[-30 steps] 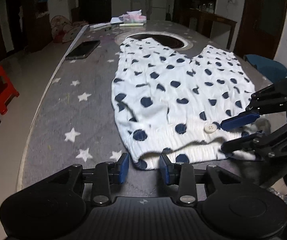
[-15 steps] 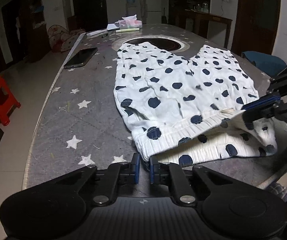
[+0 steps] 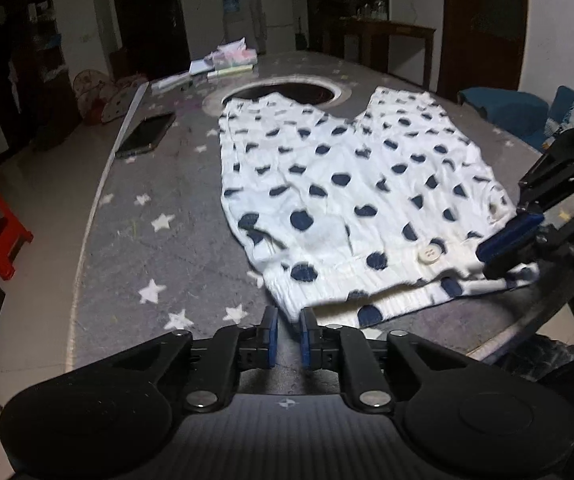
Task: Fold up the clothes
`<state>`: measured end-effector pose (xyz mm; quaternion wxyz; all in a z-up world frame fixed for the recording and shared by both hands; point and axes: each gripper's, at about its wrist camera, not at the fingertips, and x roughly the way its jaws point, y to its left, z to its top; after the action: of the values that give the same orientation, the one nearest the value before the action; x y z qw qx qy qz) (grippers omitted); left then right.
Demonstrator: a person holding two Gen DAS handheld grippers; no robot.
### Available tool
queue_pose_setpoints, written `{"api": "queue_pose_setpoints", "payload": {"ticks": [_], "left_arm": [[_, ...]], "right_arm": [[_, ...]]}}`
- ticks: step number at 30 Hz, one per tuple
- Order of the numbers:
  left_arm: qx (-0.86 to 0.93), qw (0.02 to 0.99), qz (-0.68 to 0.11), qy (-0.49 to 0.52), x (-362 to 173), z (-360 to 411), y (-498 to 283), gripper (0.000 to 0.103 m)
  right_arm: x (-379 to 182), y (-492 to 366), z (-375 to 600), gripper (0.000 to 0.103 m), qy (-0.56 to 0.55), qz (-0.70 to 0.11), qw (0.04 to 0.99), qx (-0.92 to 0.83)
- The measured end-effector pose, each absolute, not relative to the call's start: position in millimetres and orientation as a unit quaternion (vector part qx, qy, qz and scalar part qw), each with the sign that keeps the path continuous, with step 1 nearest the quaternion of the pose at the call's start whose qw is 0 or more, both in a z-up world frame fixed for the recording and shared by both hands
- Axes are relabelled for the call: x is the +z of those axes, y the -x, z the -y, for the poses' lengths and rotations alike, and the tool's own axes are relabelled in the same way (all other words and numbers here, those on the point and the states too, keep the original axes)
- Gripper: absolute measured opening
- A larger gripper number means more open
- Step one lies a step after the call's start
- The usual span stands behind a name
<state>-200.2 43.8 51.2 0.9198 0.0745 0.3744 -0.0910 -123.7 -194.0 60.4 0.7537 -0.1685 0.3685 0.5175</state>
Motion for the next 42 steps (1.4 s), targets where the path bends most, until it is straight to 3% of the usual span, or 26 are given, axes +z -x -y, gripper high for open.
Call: {"api": "queue_pose_setpoints", "payload": {"ticks": [8,19,23,27,34,40,42], "left_arm": [[-0.137,0.926,-0.348,-0.052,55,-14,180,0.015],[-0.203,0.903,-0.374,-0.059,25,39,144,0.015],[-0.21,0.902,-0.372,-0.065,26,45,147,0.019],[-0.211,0.899,-0.378,-0.073,25,43,150,0.019],[-0.224,0.892,-0.384,-0.085,29,40,154,0.019],[-0.241,0.896,-0.364,-0.082,42,49,146,0.019],[-0.25,0.895,-0.361,-0.079,41,57,141,0.019]], "right_arm": [[45,122,212,0.01,0.183,-0.393,0.766,0.475],[48,122,226,0.01,0.213,-0.406,0.773,0.439],[59,119,237,0.01,0.19,-0.398,0.788,0.43],[70,107,244,0.017,0.144,-0.378,0.819,0.408],[47,83,252,0.017,0.14,-0.422,0.817,0.367],[70,53,277,0.021,0.097,-0.396,0.849,0.335],[70,30,285,0.027,0.085,-0.394,0.863,0.303]]}}
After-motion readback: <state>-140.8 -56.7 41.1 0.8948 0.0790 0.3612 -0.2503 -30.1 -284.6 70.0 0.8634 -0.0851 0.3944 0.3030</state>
